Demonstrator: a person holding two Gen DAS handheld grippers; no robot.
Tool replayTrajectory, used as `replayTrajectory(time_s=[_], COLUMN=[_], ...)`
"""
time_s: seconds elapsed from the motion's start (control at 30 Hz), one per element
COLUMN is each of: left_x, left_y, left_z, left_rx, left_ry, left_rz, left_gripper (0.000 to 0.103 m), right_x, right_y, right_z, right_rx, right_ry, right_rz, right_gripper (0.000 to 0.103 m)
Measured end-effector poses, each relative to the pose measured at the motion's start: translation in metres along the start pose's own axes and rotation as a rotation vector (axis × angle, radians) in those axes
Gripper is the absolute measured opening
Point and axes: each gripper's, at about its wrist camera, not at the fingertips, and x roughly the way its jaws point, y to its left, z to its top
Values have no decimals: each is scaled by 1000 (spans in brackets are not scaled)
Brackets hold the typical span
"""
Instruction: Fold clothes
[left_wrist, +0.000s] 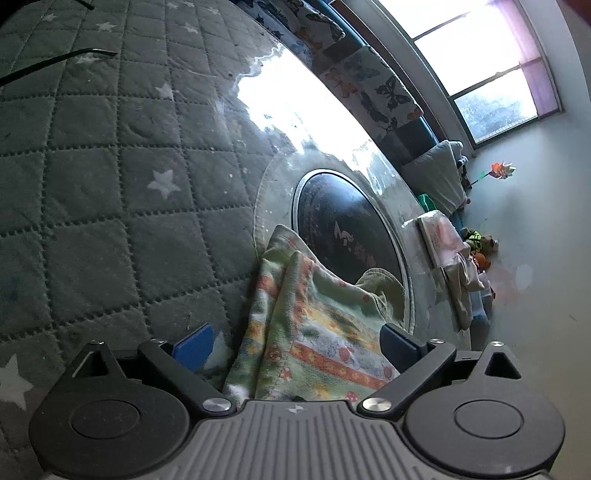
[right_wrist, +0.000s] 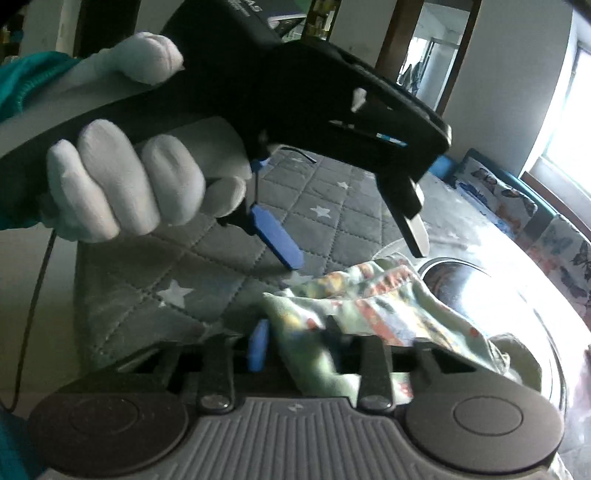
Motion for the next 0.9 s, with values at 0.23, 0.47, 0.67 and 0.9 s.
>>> replayTrajectory(time_s=[0.23, 0.47, 0.67, 0.9], left_x=[14, 53, 59, 57], left_y=[-5, -19, -10, -13], left_z=[-1, 1, -6, -11], left_rx=[-51, -42, -54, -9], left_ry=[59, 186, 199, 180], left_rz=[-66, -174, -173, -159], left_gripper=[102, 67, 33, 29], right_x=[-40, -58, -61, -84], right_y=[-38, -49, -51, -90], right_z=[4, -6, -16, -50], right_rx=[187, 246, 277, 403], right_ry=[-137, -175, -184, -136], right_rz=[41, 51, 66, -99], right_gripper=[11, 11, 22, 36])
